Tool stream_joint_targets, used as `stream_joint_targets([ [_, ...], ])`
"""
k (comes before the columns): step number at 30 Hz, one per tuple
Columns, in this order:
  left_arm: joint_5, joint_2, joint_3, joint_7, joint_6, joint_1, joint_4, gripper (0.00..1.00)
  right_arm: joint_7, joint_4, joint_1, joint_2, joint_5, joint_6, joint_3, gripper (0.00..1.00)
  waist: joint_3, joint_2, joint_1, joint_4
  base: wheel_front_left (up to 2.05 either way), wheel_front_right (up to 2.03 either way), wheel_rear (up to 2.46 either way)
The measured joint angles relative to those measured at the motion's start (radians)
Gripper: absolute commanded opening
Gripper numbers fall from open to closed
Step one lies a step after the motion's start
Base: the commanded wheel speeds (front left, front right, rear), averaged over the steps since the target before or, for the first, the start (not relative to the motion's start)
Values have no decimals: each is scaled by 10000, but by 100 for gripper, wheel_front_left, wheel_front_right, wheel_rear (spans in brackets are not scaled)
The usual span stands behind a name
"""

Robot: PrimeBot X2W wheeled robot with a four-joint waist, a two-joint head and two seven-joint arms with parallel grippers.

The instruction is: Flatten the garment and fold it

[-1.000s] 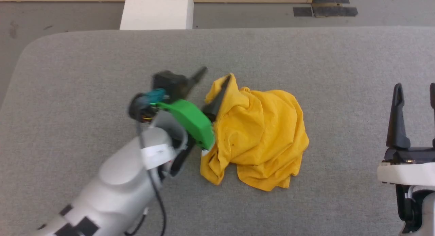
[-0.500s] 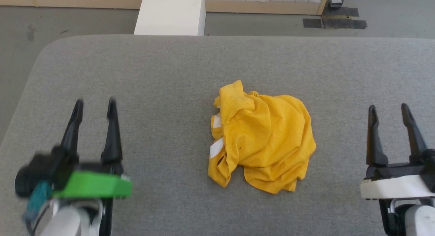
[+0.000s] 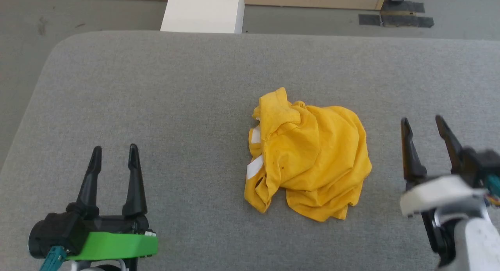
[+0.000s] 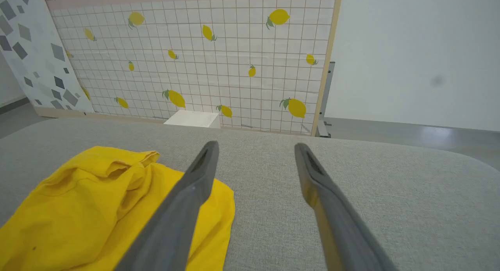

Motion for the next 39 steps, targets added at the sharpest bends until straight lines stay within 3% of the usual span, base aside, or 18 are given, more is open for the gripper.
stream_joint_targets([
  [6,374,-650,522,-2,-800,-44,247,100,3398,493,-834,-61,-33,0,566,100,357,0,0,113,0,0,0],
  [11,698,-922,723,0,-1202,-317,414,100,5986,1057,-916,-999,159,0,1258,100,674,0,0,338,0,0,0],
  [14,779,-993,851,0,-1323,-448,412,100,6907,1135,-918,-1225,430,0,1584,100,871,0,0,492,0,0,0],
  [20,821,-1177,884,-2,-1469,-645,495,100,6918,1009,-1077,-1419,807,-4,1883,100,1227,0,0,803,0,0,0],
  [21,821,-1183,899,0,-1473,-658,523,100,6869,1012,-1099,-1417,807,-4,1906,74,1277,0,0,845,0,0,0],
  [22,821,-1191,911,0,-1475,-671,545,100,6832,1009,-1118,-1407,809,-4,1898,28,1310,0,0,877,0,0,0],
  [23,821,-1198,926,-2,-1476,-687,575,100,6736,1011,-1143,-1348,794,-4,1831,0,1340,0,0,908,0,0,0],
  [30,940,-1243,1112,-2,-1553,-703,711,100,5866,594,-1310,-1367,541,-2,1528,0,995,0,0,680,0,0,0],
  [34,999,-1254,1212,-2,-1559,-610,692,100,5450,-144,-1738,-1643,393,-2,650,0,677,0,0,414,0,0,0],
  [39,1039,-1266,1290,0,-1559,-405,642,100,5490,-1103,-1690,-1624,67,0,-1266,0,323,0,0,78,0,0,0],
])
